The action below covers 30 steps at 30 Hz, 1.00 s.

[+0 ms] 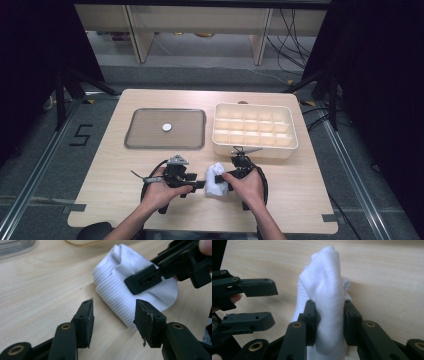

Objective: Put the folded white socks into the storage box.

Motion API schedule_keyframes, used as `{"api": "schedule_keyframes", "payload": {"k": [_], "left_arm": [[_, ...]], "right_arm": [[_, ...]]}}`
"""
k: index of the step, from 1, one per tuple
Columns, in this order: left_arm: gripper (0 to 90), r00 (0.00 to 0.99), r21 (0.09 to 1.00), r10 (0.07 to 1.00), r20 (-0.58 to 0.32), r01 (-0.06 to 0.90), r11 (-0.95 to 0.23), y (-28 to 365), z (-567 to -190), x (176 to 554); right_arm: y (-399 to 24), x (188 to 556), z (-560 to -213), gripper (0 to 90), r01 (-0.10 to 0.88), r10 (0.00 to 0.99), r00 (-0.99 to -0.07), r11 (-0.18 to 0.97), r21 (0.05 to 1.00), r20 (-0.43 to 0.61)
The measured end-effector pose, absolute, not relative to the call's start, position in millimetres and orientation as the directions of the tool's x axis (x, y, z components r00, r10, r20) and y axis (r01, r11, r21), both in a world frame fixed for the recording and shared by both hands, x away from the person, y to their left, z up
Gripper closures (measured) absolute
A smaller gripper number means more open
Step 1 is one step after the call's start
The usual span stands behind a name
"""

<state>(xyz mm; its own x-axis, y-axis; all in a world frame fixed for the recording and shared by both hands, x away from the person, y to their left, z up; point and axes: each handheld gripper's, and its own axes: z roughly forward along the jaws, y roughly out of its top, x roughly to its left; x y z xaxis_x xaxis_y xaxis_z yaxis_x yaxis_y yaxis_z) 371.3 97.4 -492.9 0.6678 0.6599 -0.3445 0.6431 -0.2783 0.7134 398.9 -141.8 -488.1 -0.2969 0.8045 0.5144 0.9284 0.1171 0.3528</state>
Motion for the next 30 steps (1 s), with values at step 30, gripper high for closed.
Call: {"api": "schedule_keyframes", "payload": {"k": [30], "left_arm": [[43.5,0.647,0.791,0.717,-0.261,0.569,-0.226,109,-507,368]], "right_arm": [[-158,406,-440,69.3,0.854,0.842,-0.328,0.070,0.516,0.429]]}}
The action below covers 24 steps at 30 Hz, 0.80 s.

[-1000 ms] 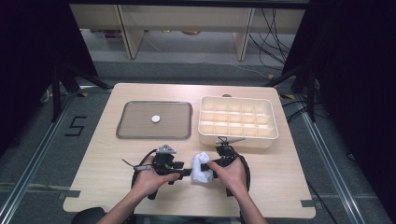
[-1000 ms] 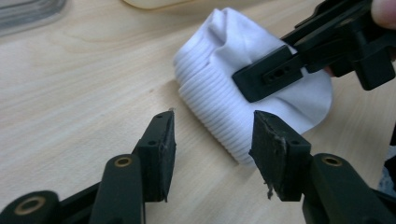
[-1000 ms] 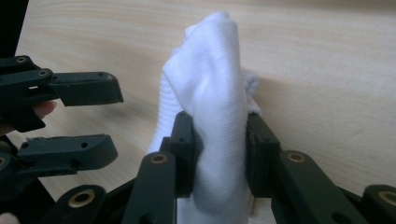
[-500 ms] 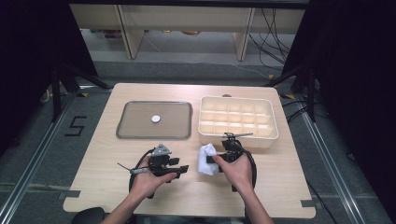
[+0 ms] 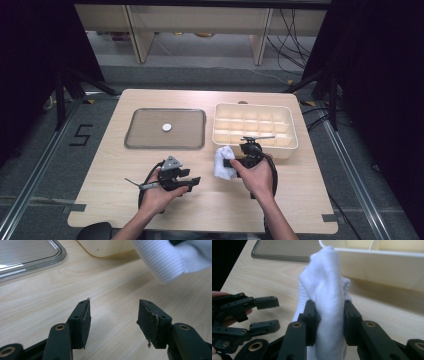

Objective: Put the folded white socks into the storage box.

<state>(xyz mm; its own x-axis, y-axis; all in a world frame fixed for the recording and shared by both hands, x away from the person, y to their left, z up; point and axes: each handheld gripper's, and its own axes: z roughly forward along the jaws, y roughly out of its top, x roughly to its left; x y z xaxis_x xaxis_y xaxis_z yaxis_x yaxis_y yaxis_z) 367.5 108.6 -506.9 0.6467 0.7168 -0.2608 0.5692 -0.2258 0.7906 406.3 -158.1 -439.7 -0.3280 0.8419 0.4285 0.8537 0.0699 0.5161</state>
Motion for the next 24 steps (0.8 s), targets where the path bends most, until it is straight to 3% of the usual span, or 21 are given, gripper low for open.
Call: {"api": "schedule_keyframes", "payload": {"k": [8,9,12,24], "left_arm": [[43.5,0.645,0.796,0.721,-0.253,0.562,-0.224,108,-507,367],[43.5,0.647,0.796,0.721,-0.248,0.561,-0.229,108,-507,367],[43.5,0.646,0.796,0.721,-0.251,0.562,-0.226,107,-508,367],[43.5,0.654,0.795,0.715,-0.247,0.559,-0.236,105,-509,366]], "right_arm": [[-160,412,-427,69.3,0.839,0.844,-0.339,0.071,0.540,0.415],[-155,410,-422,69.3,0.864,0.838,-0.290,0.022,0.504,0.462],[-159,415,-420,69.3,0.839,0.857,-0.322,0.063,0.540,0.402],[-162,434,-401,69.3,0.771,0.845,-0.377,0.060,0.634,0.379]]}}
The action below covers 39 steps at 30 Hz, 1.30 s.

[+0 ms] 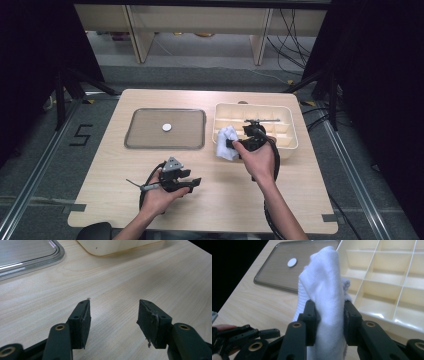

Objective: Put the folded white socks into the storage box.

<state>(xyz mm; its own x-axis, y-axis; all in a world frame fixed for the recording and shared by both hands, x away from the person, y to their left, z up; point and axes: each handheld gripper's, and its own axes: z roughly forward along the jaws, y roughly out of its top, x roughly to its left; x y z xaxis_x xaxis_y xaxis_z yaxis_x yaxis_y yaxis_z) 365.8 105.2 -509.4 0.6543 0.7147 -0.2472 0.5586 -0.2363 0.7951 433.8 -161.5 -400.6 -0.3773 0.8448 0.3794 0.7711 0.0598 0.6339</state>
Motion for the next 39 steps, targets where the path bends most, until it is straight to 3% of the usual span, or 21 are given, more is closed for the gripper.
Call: {"api": "schedule_keyframes", "payload": {"k": [13,15,16,28,31,39], "left_arm": [[43.4,0.652,0.793,0.717,-0.246,0.561,-0.238,104,-510,364],[43.4,0.658,0.791,0.711,-0.250,0.562,-0.242,104,-510,365],[43.4,0.657,0.793,0.712,-0.249,0.561,-0.240,103,-511,365],[43.4,0.661,0.792,0.708,-0.247,0.559,-0.245,103,-511,365],[43.4,0.659,0.793,0.710,-0.248,0.559,-0.242,103,-511,365],[43.4,0.662,0.790,0.707,-0.246,0.560,-0.250,103,-512,365]], "right_arm": [[-156,463,-395,69.2,0.733,0.867,-0.385,0.080,0.675,0.315],[-150,463,-391,69.2,0.768,0.874,-0.327,0.023,0.641,0.360],[-154,468,-394,69.2,0.728,0.875,-0.383,0.089,0.680,0.295],[-141,487,-403,69.1,0.737,0.902,-0.357,0.113,0.666,0.241],[-141,490,-406,69.1,0.719,0.897,-0.387,0.149,0.679,0.213],[-134,493,-411,69.1,0.752,0.920,-0.329,0.120,0.648,0.212]]}}
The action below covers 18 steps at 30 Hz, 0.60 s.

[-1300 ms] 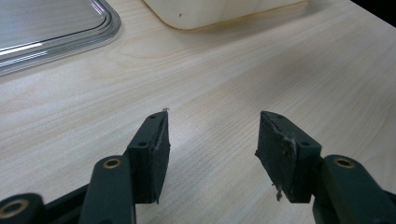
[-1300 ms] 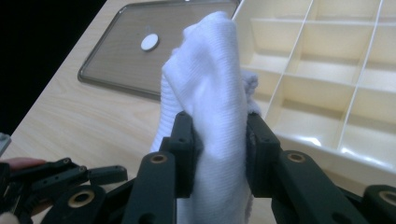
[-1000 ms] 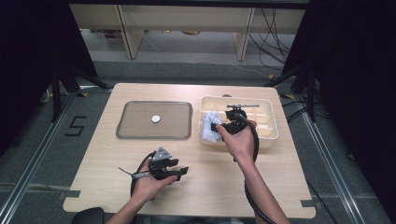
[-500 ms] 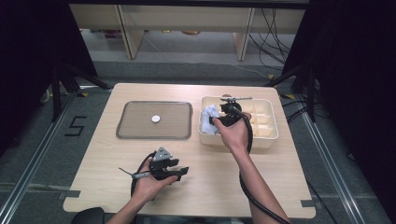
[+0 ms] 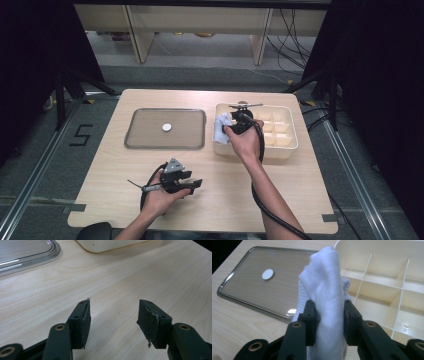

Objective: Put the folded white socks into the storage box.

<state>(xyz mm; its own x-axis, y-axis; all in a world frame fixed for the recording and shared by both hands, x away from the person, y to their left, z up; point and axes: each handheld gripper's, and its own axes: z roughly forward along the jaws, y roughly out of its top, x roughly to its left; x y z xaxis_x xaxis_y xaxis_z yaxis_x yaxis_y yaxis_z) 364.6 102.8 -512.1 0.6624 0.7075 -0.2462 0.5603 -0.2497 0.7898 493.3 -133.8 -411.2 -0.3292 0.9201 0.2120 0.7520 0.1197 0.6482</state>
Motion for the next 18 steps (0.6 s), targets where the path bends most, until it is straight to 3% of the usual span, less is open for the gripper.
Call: {"api": "schedule_keyframes", "payload": {"k": [18], "left_arm": [[43.4,0.662,0.791,0.708,-0.246,0.559,-0.248,102,-512,364]], "right_arm": [[-129,504,-430,69.1,0.762,0.932,-0.325,0.157,0.628,0.161]]}}
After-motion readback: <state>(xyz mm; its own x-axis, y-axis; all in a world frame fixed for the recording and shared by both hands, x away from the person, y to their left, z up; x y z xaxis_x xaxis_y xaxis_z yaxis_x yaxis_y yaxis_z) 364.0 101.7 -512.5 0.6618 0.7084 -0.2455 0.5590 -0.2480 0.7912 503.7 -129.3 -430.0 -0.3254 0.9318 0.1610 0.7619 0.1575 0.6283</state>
